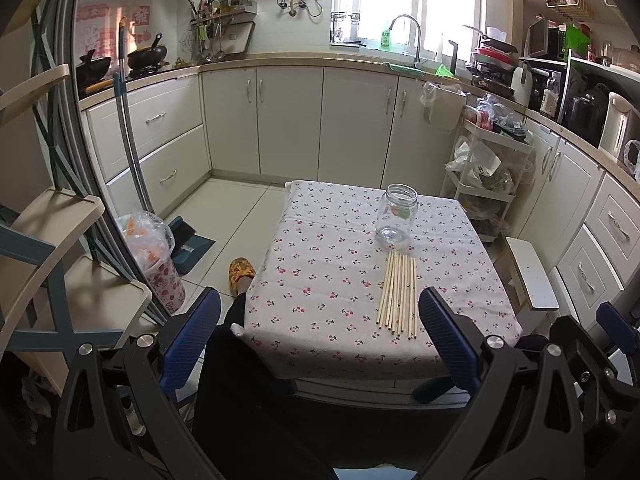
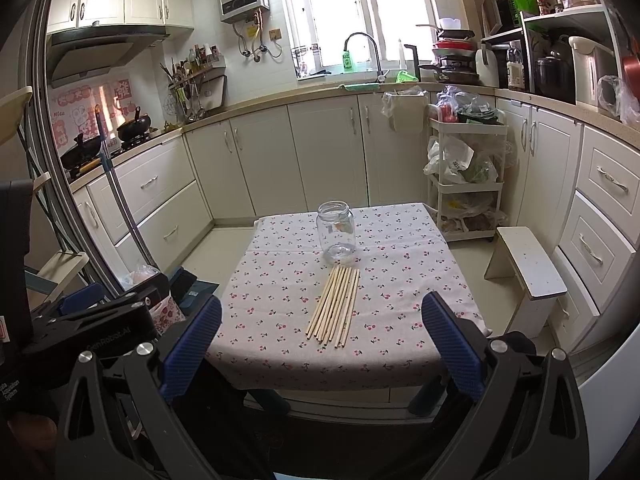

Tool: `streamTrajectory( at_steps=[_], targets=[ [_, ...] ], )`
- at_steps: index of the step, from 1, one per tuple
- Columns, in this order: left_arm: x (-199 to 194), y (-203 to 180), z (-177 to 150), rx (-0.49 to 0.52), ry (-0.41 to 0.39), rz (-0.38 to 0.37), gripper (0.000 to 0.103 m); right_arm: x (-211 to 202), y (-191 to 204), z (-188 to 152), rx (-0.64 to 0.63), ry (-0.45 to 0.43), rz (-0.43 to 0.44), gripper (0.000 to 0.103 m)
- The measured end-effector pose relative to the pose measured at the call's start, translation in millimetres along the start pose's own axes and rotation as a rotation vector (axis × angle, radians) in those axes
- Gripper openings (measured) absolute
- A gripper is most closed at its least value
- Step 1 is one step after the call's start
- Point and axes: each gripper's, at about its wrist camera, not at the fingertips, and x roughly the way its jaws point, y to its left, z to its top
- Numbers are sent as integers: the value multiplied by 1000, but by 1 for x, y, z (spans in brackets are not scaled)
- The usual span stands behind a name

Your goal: Organize utensils

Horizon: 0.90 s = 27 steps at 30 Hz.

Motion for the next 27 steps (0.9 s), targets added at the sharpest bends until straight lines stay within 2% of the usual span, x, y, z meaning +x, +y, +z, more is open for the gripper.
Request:
streamTrajectory(
  at_steps=[27],
  targets=[
    [3,1,-1,-2,4,3,95,1,1,0,-1,0,3,96]
  ],
)
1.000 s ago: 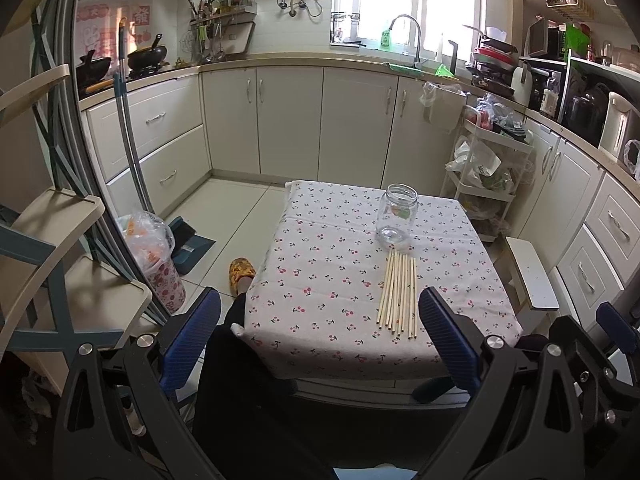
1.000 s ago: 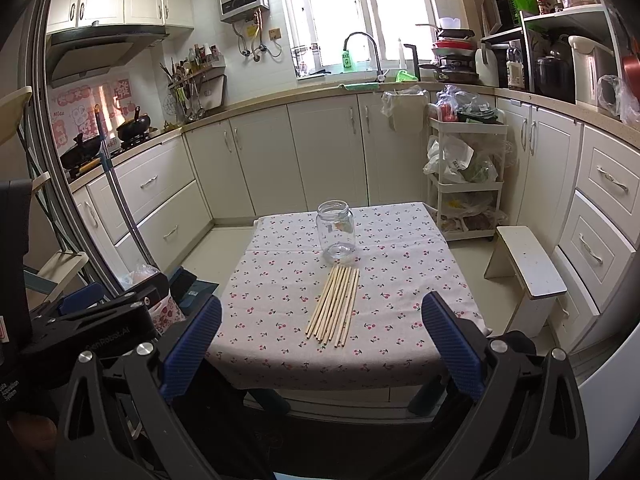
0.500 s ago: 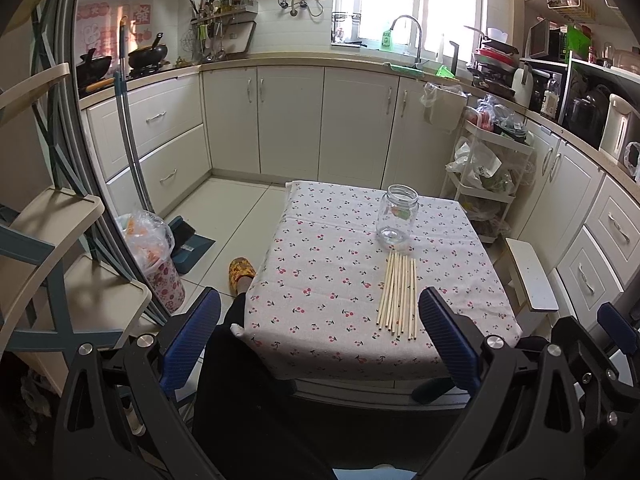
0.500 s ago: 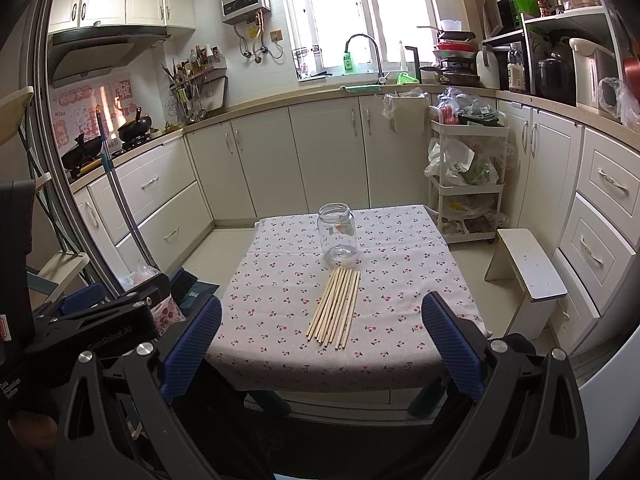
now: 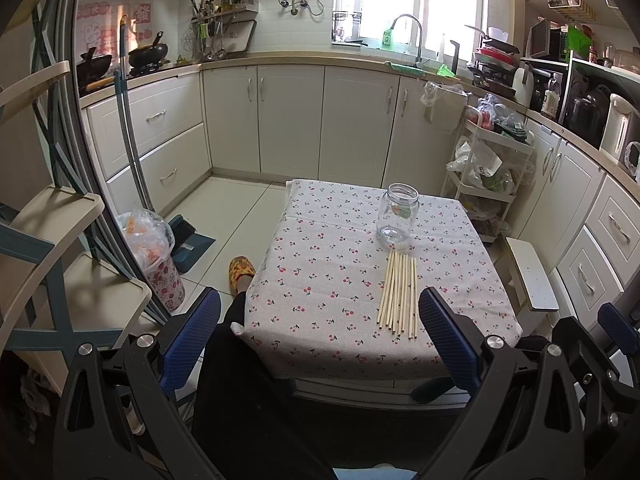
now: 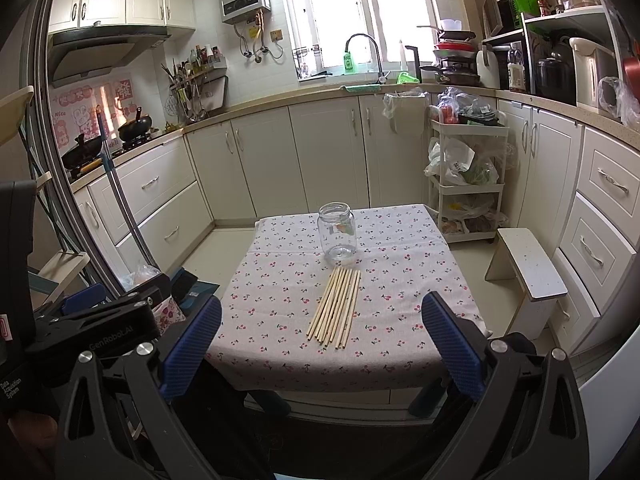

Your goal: Organize utensils

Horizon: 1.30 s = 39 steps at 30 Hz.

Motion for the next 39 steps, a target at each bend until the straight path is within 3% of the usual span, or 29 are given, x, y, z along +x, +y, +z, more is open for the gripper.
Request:
streamTrajectory(
  at_steps=[14,25,35,39],
  targets=[
    [23,-1,0,-5,33,10,95,17,-7,-1,1,21,3,96],
    [97,-4,-1,5,147,22,95,104,-40,-1,17,122,-23,95],
    [159,-17,2,3,237,0,95,222,-69,-7,51,287,2,48],
    [179,-19,-1,7,270,-2,95,279,-75,-15,56,365,-2,35]
  ],
)
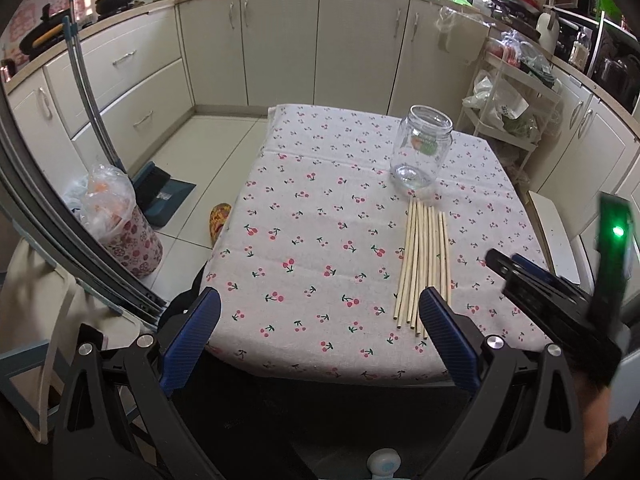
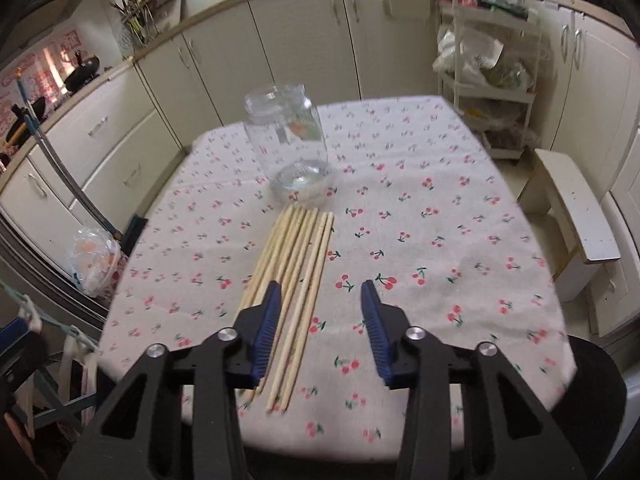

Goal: Organize utensils
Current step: 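Lower both grippers, open, toward the bundle of wooden sticks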

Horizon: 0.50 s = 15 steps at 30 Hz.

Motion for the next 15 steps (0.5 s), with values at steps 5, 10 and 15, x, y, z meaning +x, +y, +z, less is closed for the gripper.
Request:
streamTrajectory(
  at_steps=[5,10,15],
  targets=[
    [25,1,5,-7,42,-6,95,51,-1,9,-24,60,-25,25],
    [46,-4,15,-1,51,-10,95,79,1,14,-53,93,-43,21],
    [68,-12,27,15,48,-16,95,89,5,18,-124,83,-77,20]
  ],
)
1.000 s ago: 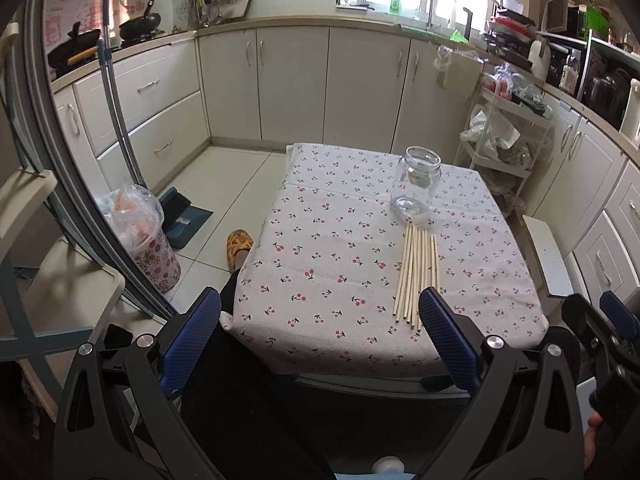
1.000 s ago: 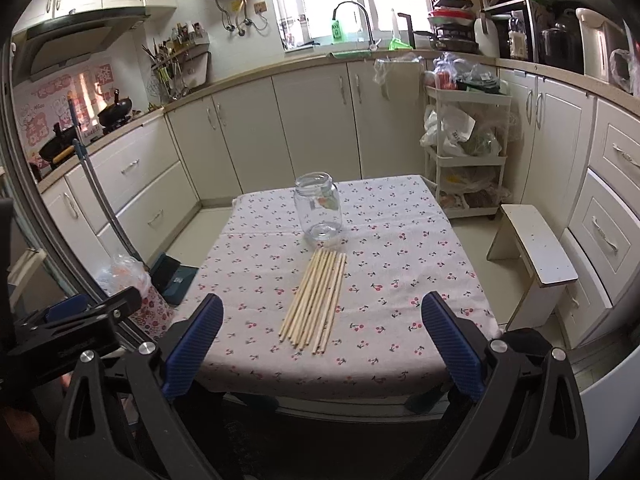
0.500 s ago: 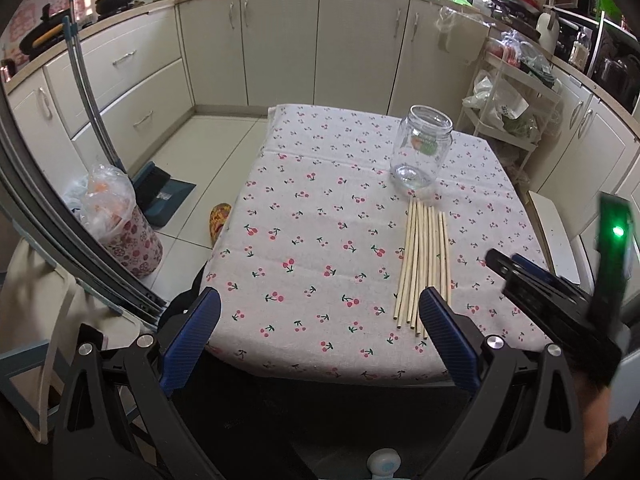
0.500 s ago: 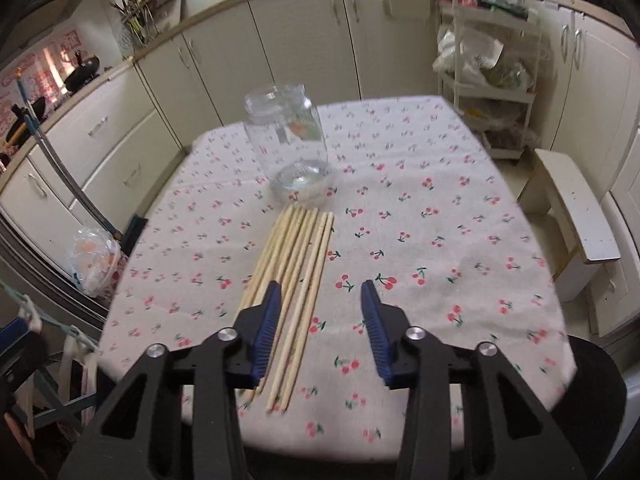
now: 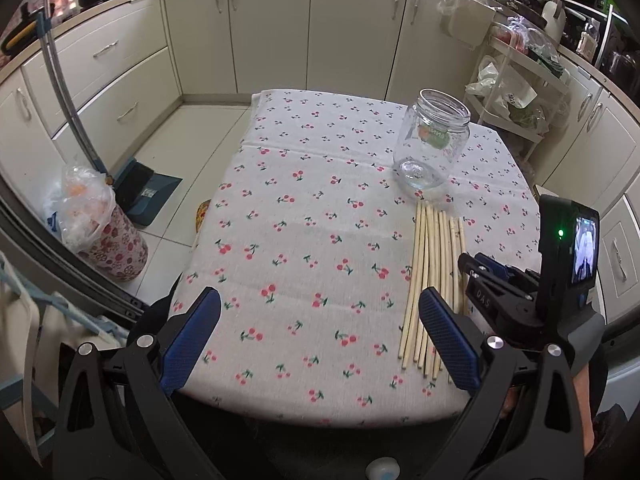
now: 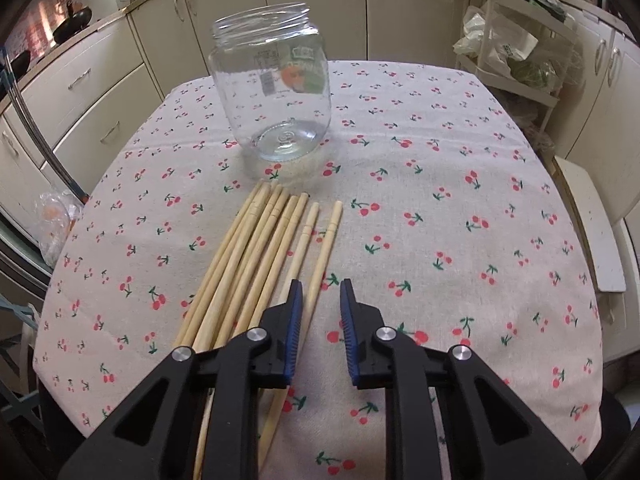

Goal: Organize utensils
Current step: 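Lower both grippers, open, toward the bundle of wooden sticks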

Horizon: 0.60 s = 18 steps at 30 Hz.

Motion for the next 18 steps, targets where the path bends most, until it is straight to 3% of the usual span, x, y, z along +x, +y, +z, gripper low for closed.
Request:
streamTrajectory(
  at_steps=[7,18],
  targets=[
    [53,-27,21,88,-2,-41,95,4,-9,5,-121,-16,-21,16],
    [125,-70,38,221,46,-28,87,5,-22,6,-111,-43,15,16]
  ],
)
